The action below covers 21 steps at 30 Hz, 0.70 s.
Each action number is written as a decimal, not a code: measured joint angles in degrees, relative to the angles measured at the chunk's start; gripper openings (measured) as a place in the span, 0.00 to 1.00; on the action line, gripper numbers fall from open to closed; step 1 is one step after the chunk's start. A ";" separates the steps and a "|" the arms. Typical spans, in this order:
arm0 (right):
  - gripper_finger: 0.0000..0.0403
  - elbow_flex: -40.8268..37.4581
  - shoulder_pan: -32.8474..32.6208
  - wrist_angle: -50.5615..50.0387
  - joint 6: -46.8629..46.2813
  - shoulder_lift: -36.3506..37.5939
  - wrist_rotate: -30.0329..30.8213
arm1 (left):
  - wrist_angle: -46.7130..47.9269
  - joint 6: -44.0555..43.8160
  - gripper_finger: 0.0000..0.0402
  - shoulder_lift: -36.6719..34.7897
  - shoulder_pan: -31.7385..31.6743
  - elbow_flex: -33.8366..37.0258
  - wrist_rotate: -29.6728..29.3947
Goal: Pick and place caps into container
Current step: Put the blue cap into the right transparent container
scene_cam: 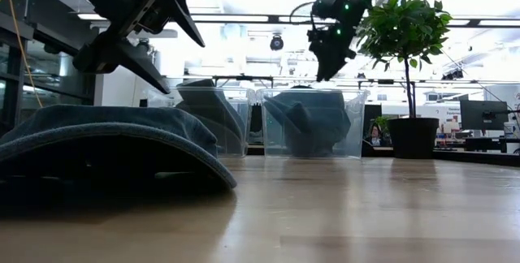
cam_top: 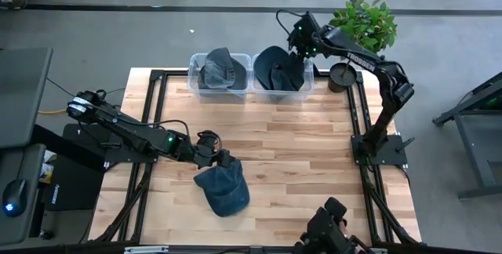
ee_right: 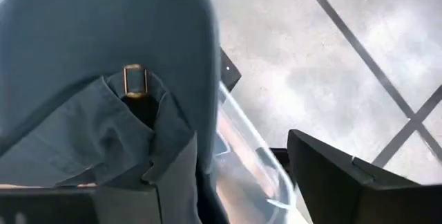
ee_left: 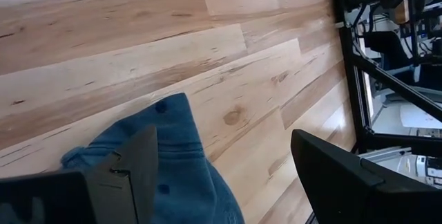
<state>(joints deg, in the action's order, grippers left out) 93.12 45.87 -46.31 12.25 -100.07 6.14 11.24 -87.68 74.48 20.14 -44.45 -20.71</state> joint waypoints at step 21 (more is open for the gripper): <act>0.54 22.37 -16.55 -18.52 -3.62 0.11 -0.45 | 14.56 2.16 0.65 -10.14 3.72 -0.09 -1.30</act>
<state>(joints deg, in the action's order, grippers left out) 115.49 29.31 -64.82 8.63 -99.96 5.69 25.80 -85.52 64.34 23.87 -44.53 -22.01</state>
